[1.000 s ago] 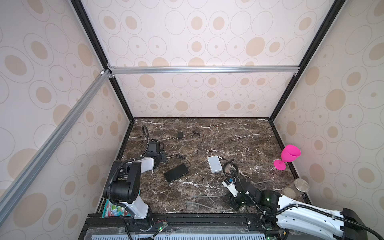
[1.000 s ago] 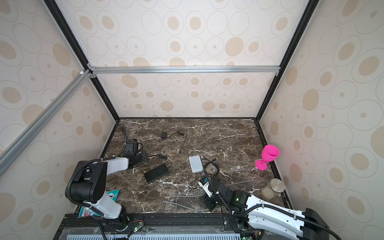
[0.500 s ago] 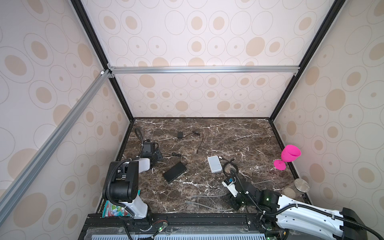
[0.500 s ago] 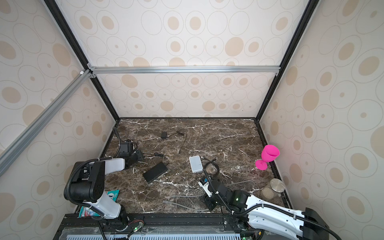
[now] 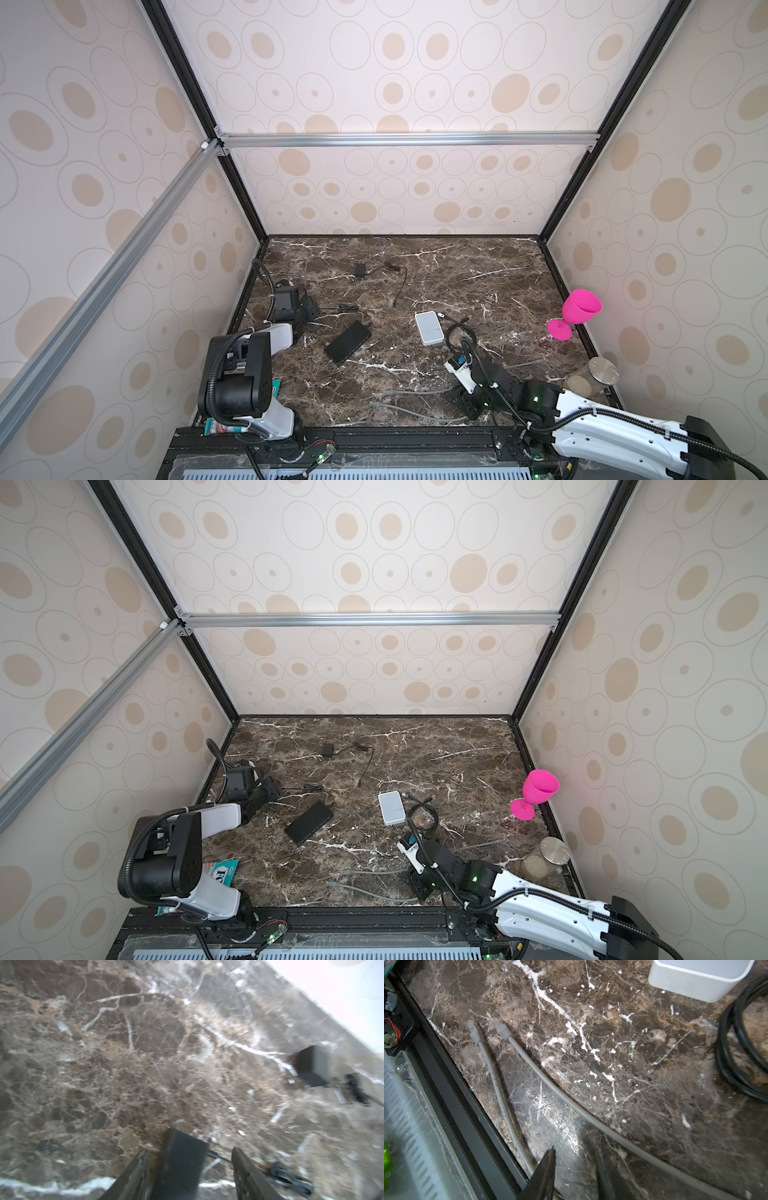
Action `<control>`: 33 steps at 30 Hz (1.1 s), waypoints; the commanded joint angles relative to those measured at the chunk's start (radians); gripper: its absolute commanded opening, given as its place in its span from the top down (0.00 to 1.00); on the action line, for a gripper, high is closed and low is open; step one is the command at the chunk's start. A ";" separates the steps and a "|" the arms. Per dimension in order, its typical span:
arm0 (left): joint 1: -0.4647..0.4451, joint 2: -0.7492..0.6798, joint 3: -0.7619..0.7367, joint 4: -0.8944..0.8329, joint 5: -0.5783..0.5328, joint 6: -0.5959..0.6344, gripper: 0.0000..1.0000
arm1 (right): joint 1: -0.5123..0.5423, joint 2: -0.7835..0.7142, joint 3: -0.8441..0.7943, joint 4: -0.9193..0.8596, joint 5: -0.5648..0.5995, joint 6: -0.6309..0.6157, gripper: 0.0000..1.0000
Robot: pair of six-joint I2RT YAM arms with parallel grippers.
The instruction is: Insert the plug into the switch port
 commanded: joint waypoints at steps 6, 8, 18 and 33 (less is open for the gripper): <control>-0.069 -0.313 -0.157 0.052 0.115 -0.095 0.37 | 0.012 0.012 0.037 0.006 0.003 0.009 0.65; -0.100 -0.454 -0.218 0.025 0.136 -0.100 0.37 | 0.017 0.044 0.044 0.039 -0.022 0.000 0.65; -0.258 -1.138 -0.492 -0.052 0.315 -0.234 0.45 | 0.139 0.453 0.280 0.075 0.018 -0.182 0.66; -0.374 -1.252 -0.558 0.062 0.435 -0.256 0.46 | 0.090 0.753 0.548 -0.021 -0.210 -0.492 0.63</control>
